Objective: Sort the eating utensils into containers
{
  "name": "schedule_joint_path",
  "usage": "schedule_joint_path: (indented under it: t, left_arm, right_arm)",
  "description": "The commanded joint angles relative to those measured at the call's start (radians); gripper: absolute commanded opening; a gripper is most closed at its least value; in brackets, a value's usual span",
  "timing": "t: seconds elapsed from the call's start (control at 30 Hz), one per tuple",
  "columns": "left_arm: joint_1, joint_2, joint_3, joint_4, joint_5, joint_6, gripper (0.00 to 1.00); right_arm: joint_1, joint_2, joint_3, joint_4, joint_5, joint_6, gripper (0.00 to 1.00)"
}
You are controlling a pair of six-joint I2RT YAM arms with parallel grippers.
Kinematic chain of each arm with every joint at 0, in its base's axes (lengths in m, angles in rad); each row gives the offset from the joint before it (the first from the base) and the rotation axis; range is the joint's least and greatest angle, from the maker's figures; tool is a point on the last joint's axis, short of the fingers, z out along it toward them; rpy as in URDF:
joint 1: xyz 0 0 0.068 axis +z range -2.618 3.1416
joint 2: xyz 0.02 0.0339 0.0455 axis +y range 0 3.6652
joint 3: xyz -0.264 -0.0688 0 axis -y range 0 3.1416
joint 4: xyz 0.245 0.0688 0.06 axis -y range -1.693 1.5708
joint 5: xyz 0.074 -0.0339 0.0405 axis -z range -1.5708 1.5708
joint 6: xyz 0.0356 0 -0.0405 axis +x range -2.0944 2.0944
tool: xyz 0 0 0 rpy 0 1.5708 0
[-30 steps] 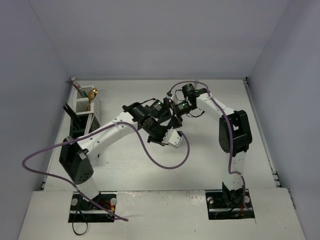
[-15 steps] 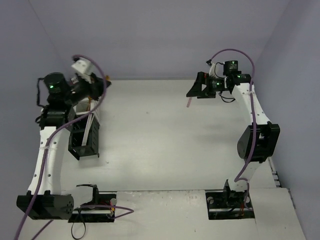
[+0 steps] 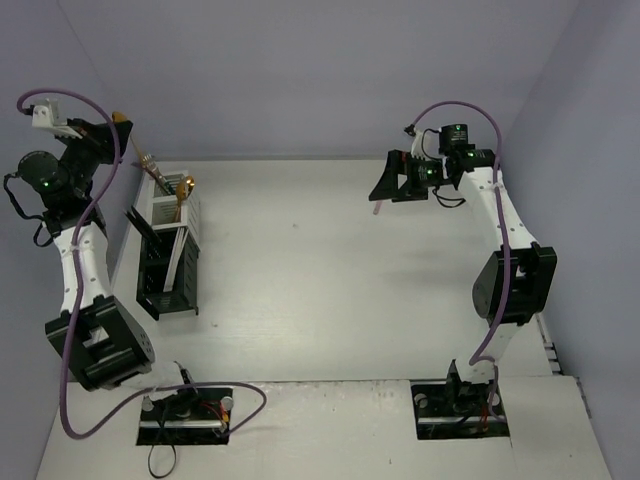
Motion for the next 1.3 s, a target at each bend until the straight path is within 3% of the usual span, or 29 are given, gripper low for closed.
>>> schedule_joint_path:
  t: [0.0,0.37,0.6,0.77,0.9,1.0,1.07,1.13,1.27]
  left_arm:
    - [0.043,0.041,-0.052,0.338,0.051,-0.168,0.03]
    - [0.045,0.078,-0.182,0.319,0.108,-0.095,0.07]
    - [0.045,0.033,-0.237,0.25,0.12,0.015,0.18]
    - [0.043,0.044,-0.236,0.242,0.12,0.042,0.19]
    - [0.046,0.049,-0.21,0.242,0.119,0.04,0.31]
    - [0.045,0.029,-0.165,0.236,0.123,0.033,0.58]
    - [0.046,0.012,-0.115,0.224,0.126,0.036,0.64]
    - [0.042,-0.033,-0.043,0.114,0.097,0.102,0.66]
    - [0.012,-0.105,0.075,-0.139,-0.011,0.335,0.68]
  right_arm:
    - [-0.002,-0.03,-0.01,0.004,0.006,-0.015,1.0]
    - [-0.001,-0.009,-0.021,-0.008,0.015,-0.063,1.0]
    - [0.0,0.001,-0.024,-0.011,-0.006,-0.058,1.0]
    - [0.001,-0.002,-0.023,-0.012,-0.006,-0.058,1.0]
    - [0.002,-0.005,-0.023,-0.016,0.005,-0.059,1.0]
    - [0.002,-0.012,-0.01,-0.013,0.109,-0.077,0.98]
    - [0.003,-0.01,0.002,-0.013,0.165,-0.079,0.94]
    - [0.004,0.015,0.058,-0.008,0.388,-0.043,0.85]
    - [0.003,0.157,0.187,-0.01,0.66,0.09,0.52]
